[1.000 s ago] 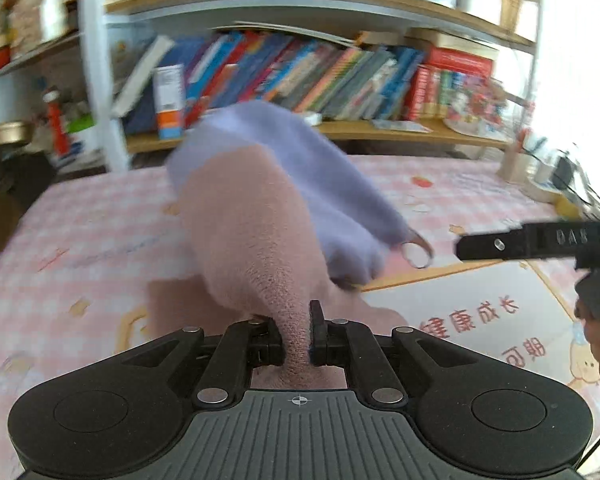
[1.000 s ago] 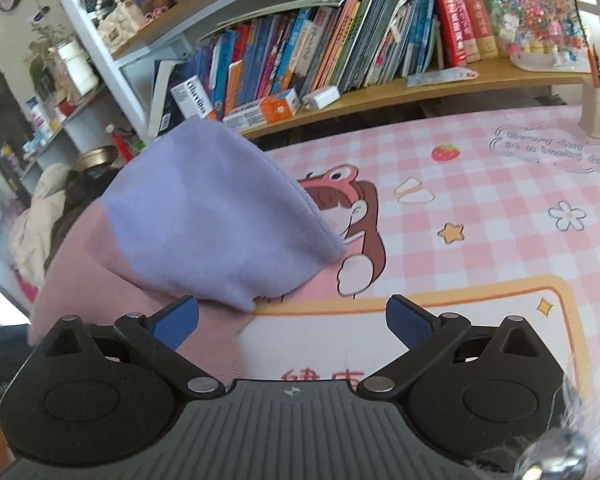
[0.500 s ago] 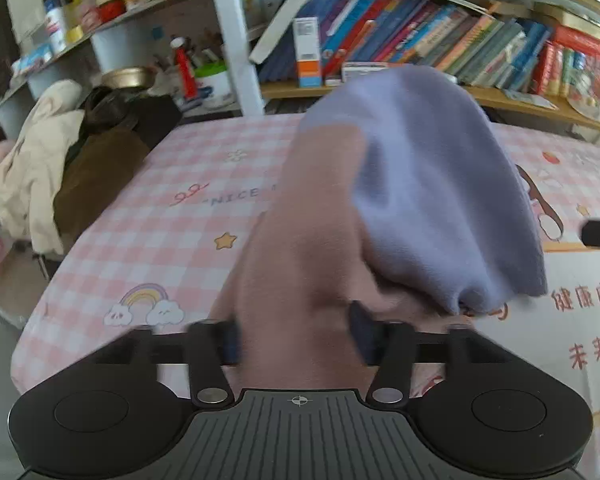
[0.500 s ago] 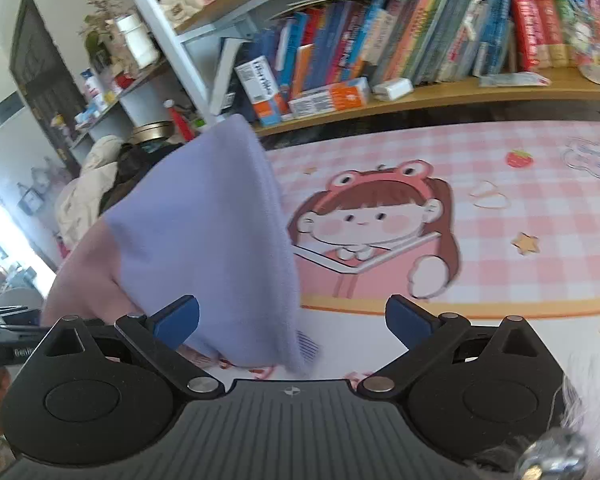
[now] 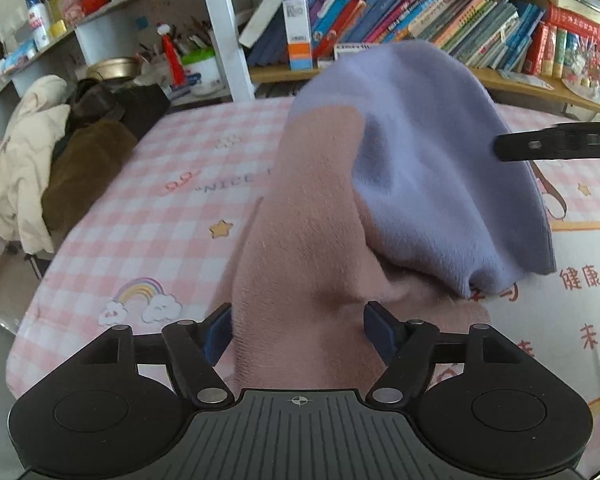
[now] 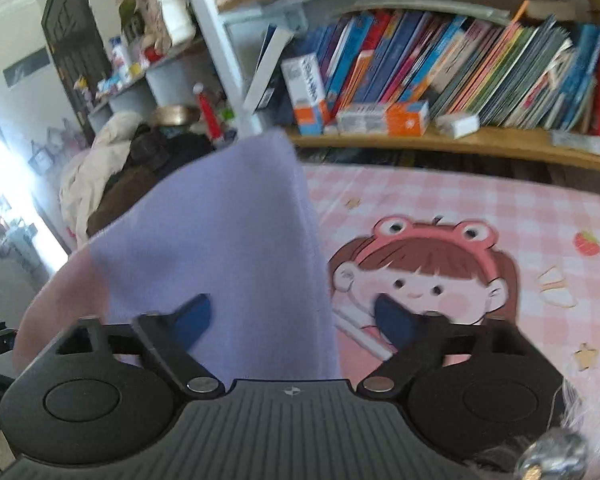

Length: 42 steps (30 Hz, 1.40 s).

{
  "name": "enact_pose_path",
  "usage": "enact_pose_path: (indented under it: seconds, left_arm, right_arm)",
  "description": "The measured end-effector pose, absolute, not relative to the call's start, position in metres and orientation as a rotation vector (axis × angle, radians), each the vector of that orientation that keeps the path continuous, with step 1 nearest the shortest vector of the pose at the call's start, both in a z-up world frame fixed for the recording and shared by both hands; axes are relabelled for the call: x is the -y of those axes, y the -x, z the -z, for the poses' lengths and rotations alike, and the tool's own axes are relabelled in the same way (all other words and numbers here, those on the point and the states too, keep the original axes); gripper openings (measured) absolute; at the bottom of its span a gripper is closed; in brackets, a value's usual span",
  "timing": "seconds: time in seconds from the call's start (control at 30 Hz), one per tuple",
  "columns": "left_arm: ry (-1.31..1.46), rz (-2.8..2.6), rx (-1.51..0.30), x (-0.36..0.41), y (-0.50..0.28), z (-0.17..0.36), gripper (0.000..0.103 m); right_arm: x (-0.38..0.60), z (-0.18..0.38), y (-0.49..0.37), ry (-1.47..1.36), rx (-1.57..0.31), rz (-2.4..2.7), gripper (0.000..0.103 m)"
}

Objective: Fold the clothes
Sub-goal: 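Grasp the lavender sleeve with the right tool while the left tool holds the pink fabric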

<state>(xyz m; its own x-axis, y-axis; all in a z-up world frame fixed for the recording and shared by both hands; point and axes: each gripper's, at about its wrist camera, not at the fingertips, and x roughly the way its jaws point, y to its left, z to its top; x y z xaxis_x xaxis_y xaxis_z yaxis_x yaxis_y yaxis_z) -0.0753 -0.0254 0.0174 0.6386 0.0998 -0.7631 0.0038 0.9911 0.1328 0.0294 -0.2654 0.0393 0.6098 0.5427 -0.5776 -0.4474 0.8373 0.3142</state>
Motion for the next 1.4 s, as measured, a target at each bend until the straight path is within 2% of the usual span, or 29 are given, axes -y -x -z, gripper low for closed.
enact_pose_path:
  seconds: [0.03,0.07,0.1,0.13,0.3,0.53,1.0,1.1,1.4]
  left_arm:
    - [-0.123,-0.049,-0.882,0.026,0.074,-0.016,0.072]
    - [-0.121,-0.045,-0.885,0.025,0.073,-0.014,0.072]
    - [-0.124,-0.042,-0.885,0.025,0.072,-0.014,0.072]
    - [-0.127,-0.038,-0.886,0.026,0.070,-0.013,0.072]
    - [-0.145,-0.041,-0.871,0.025,0.064,-0.017,0.078]
    - [-0.161,-0.057,-0.794,0.031,0.064,-0.036,0.081]
    - [-0.103,0.042,-0.695,0.061,0.110,-0.059,0.083]
    - [-0.115,0.105,-0.675,0.070,0.123,-0.067,0.088]
    - [-0.172,0.032,-0.738,0.077,0.128,-0.049,0.088]
  right_arm:
    - [0.261,-0.036,-0.030,-0.139,-0.736,-0.589,0.044]
    - [0.258,-0.033,-0.030,-0.134,-0.759,-0.604,0.031]
    - [0.254,-0.030,-0.029,-0.136,-0.781,-0.627,0.009]
    - [0.254,-0.029,-0.026,-0.157,-0.800,-0.673,0.007]
    - [0.270,-0.035,-0.008,-0.353,-0.833,-0.792,0.006]
    - [0.306,-0.059,0.014,-0.558,-0.783,-0.863,0.006]
    - [0.319,-0.051,0.033,-0.525,-0.859,-0.828,0.006]
    - [0.329,-0.063,0.024,-0.609,-0.813,-0.856,0.006]
    - [0.360,-0.100,-0.004,-0.855,-0.666,-0.932,0.006]
